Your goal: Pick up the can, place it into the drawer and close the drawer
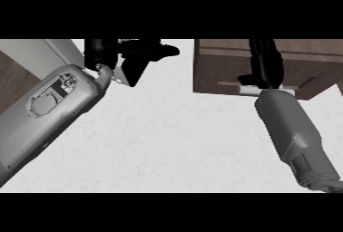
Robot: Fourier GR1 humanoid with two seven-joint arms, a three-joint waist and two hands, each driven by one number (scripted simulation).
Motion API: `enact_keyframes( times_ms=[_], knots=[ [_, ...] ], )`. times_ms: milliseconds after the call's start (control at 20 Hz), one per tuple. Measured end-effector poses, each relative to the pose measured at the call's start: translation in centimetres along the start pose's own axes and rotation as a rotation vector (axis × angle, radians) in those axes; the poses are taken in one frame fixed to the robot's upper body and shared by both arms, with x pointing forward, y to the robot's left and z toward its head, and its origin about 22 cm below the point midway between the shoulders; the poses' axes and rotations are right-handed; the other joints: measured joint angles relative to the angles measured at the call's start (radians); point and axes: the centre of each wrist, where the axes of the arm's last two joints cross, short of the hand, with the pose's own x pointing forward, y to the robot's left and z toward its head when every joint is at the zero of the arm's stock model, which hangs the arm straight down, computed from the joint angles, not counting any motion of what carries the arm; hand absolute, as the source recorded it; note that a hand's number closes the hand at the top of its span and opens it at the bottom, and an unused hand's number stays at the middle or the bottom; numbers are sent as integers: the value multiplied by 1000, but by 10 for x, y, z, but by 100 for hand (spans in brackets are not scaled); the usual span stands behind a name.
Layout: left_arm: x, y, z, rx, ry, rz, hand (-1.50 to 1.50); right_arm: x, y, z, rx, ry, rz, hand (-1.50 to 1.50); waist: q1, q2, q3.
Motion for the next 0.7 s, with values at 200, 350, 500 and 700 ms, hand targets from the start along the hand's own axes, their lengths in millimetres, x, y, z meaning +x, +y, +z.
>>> enact_keyframes(
  times_ms=[200,350,500,700],
  knots=[
    [-9,6,7,0,-4,0,-150,6,2,-6,-18,24,2,-150,-7,-1,3],
    [-10,5,12,-14,-3,1,-150,9,-6,-22,-2,18,17,-150,2,5,2],
    [-15,14,19,-25,1,3,-150,6,-8,-26,12,17,24,-150,10,6,1],
    [-22,18,23,-23,3,1,-150,8,-11,-33,34,10,20,-150,6,13,3]
  ],
)
